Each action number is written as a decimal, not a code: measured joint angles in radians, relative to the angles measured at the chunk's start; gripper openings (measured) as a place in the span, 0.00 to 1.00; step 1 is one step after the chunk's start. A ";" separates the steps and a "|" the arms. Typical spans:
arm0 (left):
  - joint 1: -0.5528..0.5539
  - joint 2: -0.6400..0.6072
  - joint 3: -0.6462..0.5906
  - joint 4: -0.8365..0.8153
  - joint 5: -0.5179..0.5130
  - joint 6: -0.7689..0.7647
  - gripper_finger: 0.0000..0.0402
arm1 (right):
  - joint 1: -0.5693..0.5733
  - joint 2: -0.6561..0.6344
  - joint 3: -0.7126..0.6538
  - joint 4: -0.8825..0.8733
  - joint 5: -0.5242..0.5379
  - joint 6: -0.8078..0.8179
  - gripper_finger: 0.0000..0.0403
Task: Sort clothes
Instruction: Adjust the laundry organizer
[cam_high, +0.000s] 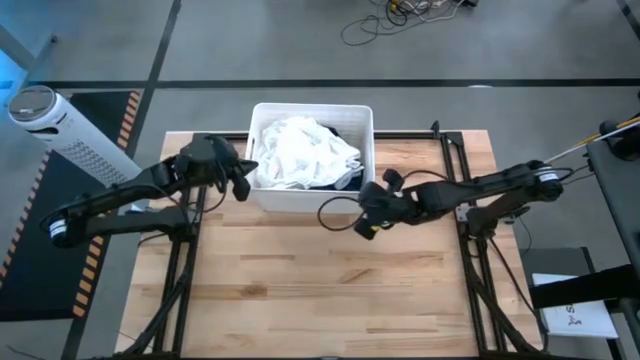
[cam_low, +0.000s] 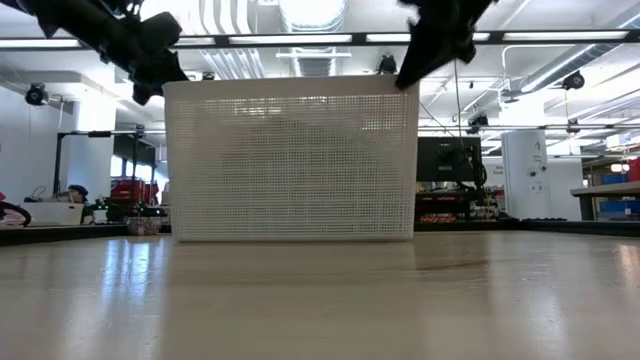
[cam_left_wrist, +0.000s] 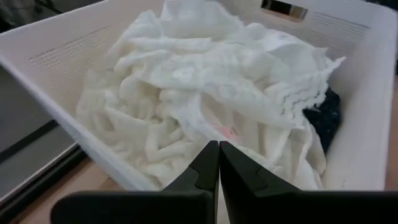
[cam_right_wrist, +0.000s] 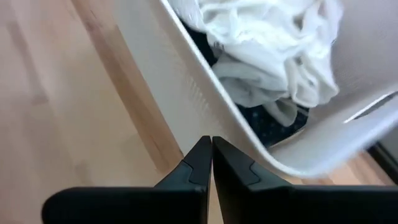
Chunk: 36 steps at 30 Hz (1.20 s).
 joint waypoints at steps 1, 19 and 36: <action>0.000 -0.008 0.009 -0.024 -0.014 -0.001 0.00 | 0.009 -0.022 0.000 -0.002 0.007 -0.004 0.00; 0.001 0.055 0.218 -0.461 -0.164 -0.089 0.00 | 0.072 -0.204 0.001 -0.081 0.075 0.006 0.00; 0.000 0.262 0.074 0.004 0.035 -0.077 0.00 | 0.084 -0.204 0.001 -0.191 0.073 0.068 0.00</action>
